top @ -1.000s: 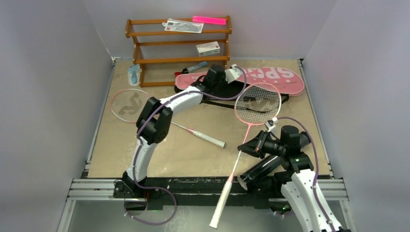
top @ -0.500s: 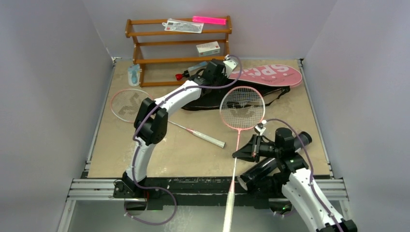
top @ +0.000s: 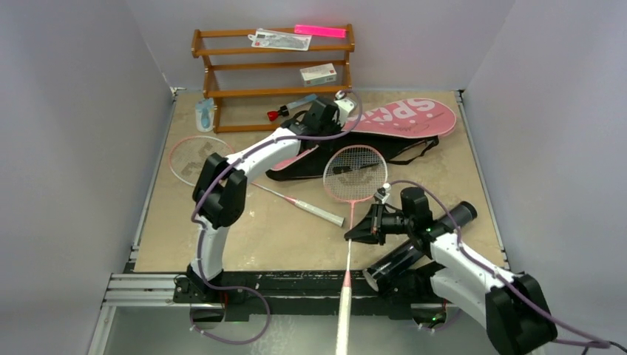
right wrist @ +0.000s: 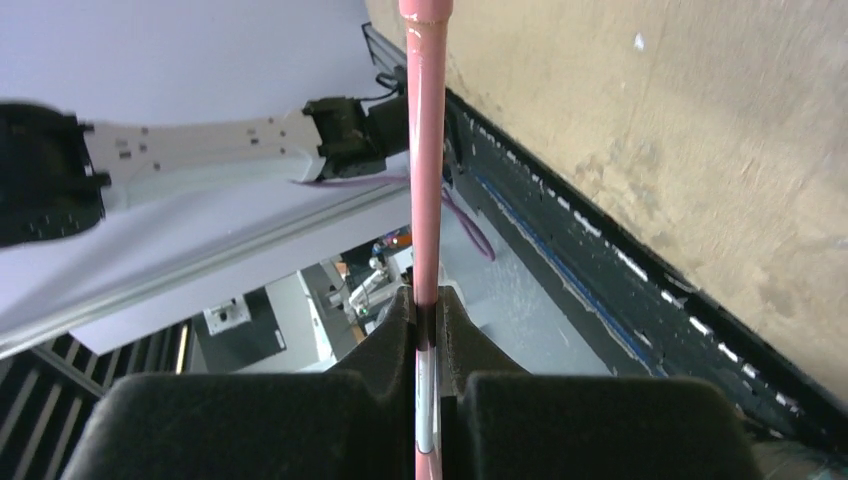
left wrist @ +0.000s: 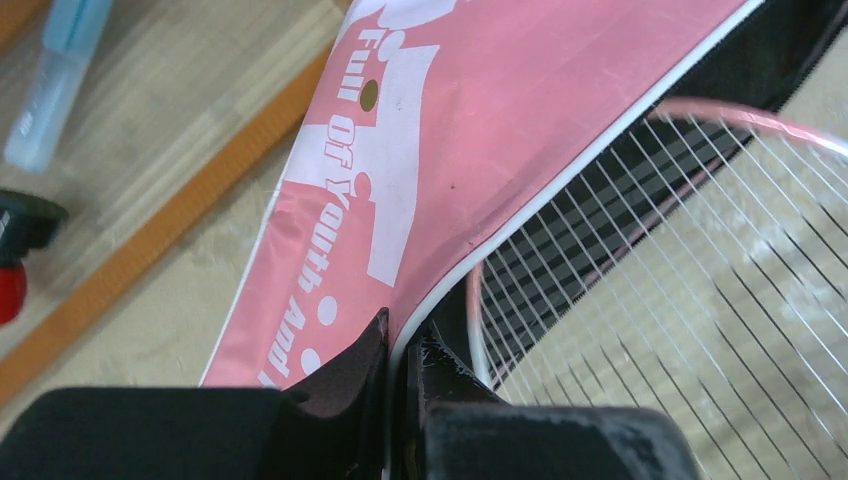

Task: Pack up the badminton gear
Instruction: Place the racket in the racket bag.

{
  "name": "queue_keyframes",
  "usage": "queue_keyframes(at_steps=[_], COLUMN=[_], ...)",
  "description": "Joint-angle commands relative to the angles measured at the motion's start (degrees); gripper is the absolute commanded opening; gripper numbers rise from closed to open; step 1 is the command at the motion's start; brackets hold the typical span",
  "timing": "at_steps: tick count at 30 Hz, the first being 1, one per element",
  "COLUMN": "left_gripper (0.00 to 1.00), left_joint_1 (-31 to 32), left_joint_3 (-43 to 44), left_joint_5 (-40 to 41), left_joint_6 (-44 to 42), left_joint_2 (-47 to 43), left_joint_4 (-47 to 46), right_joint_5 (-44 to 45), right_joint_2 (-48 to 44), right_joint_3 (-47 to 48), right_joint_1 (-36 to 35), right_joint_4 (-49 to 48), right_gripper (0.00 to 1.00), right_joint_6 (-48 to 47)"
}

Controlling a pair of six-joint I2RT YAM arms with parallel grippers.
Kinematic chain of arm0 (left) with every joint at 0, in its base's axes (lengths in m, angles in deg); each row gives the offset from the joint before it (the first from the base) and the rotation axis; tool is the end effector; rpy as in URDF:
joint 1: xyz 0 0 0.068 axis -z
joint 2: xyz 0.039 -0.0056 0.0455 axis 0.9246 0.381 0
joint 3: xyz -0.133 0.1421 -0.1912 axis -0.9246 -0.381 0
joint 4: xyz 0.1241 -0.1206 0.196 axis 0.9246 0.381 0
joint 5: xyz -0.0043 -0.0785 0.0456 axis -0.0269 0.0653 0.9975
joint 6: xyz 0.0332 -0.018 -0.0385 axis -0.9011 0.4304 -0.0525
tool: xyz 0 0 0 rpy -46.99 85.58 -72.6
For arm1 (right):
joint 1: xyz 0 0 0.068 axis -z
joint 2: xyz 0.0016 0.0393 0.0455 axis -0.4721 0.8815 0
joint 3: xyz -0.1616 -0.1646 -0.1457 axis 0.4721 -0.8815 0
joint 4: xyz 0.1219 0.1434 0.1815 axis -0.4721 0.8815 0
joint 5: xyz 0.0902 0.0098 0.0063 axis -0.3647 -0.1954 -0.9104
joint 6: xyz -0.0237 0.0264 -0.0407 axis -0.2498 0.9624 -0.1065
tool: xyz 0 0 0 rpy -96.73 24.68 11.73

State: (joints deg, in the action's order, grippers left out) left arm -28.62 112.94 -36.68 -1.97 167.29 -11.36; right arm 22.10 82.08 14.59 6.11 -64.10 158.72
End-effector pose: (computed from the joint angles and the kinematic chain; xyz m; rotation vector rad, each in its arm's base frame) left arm 0.3849 -0.3073 0.2565 0.7332 2.1363 -0.2476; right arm 0.1417 0.0882 0.1746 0.3044 2.4232 1.8240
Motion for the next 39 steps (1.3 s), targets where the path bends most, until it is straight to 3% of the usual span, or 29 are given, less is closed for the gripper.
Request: queue_keyframes(at_steps=[1,9,14,21,26,32,39], left_gripper=[0.00,0.00,0.00,0.00,0.00,0.00,0.00], left_joint_1=[-0.11,-0.13,-0.05,-0.04,0.40,3.93,9.38], left_joint_3=[-6.30,-23.73,-28.74,-28.41,-28.68,-31.76,-37.00], left_joint_5=[-2.73,-9.72,-15.57,-24.83,-32.48,-30.17,-29.76], left_joint_6=[4.84,11.55,14.44,15.81,16.93,19.28,21.58], left_joint_2=[-9.98,-22.13,-27.10,-29.07,-29.74,-32.82,-35.97], left_joint_4=[-2.02,-6.23,-9.56,-8.09,-7.62,-5.37,-5.30], right_joint_5=[2.63,5.62,11.09,11.43,12.57,21.51,28.05], right_joint_2=[7.91,15.71,20.56,31.27,37.35,38.42,39.86], right_joint_3=[6.80,14.84,21.96,28.70,35.21,40.33,39.48], right_joint_1=[0.63,12.15,13.34,13.62,13.66,14.67,17.48], right_joint_4=[-7.49,-2.91,-0.55,-7.55,-6.26,-0.35,-5.47], right_gripper=[0.00,0.00,0.00,0.00,0.00,0.00,0.00], right_joint_6=[-2.06,-11.85,-16.59,-13.90,-14.74,-19.49,-19.54])
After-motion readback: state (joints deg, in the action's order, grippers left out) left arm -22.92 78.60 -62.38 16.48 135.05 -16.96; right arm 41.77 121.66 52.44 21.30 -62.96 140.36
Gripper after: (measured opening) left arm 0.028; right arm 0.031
